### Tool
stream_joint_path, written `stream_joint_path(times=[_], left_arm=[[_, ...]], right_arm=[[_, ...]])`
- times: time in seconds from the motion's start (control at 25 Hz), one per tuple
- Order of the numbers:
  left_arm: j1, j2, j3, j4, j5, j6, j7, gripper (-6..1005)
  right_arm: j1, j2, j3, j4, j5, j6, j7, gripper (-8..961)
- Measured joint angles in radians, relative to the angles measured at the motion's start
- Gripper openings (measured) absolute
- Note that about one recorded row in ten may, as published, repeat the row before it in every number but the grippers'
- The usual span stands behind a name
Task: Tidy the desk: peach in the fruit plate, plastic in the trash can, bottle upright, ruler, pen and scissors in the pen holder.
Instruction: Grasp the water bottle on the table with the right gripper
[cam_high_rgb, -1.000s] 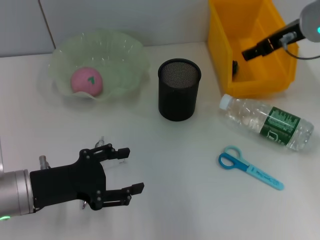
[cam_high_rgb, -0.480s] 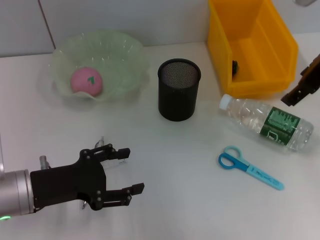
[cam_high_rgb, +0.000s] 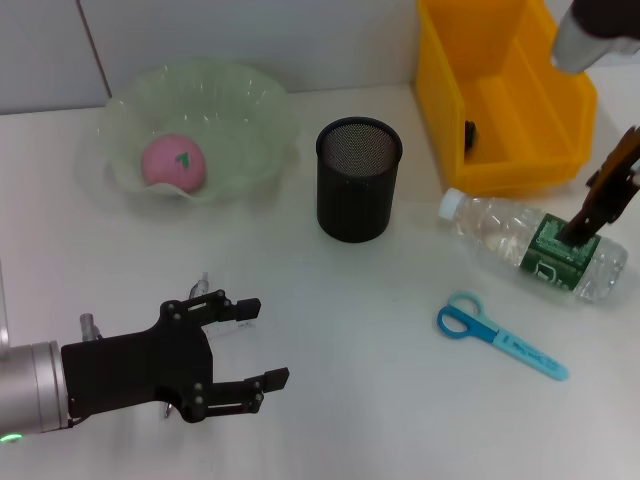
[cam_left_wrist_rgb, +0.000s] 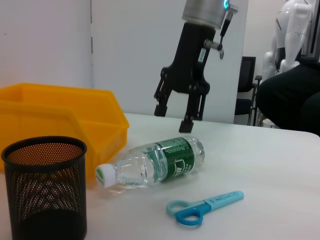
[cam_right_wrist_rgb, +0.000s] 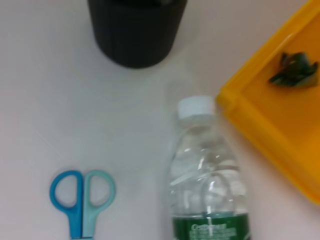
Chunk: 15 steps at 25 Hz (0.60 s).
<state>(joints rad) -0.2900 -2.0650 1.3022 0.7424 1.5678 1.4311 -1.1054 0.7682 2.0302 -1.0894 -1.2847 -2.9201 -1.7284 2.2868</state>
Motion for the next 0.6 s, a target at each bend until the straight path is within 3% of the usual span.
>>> stream_joint_path(times=[0.6], left_arm=[[0.000, 0.000, 0.000, -0.002, 0.000, -0.001, 0.002, 827]], right_arm=[[0.020, -0.011, -0.078, 0.151, -0.002, 0.108, 0.049, 841]])
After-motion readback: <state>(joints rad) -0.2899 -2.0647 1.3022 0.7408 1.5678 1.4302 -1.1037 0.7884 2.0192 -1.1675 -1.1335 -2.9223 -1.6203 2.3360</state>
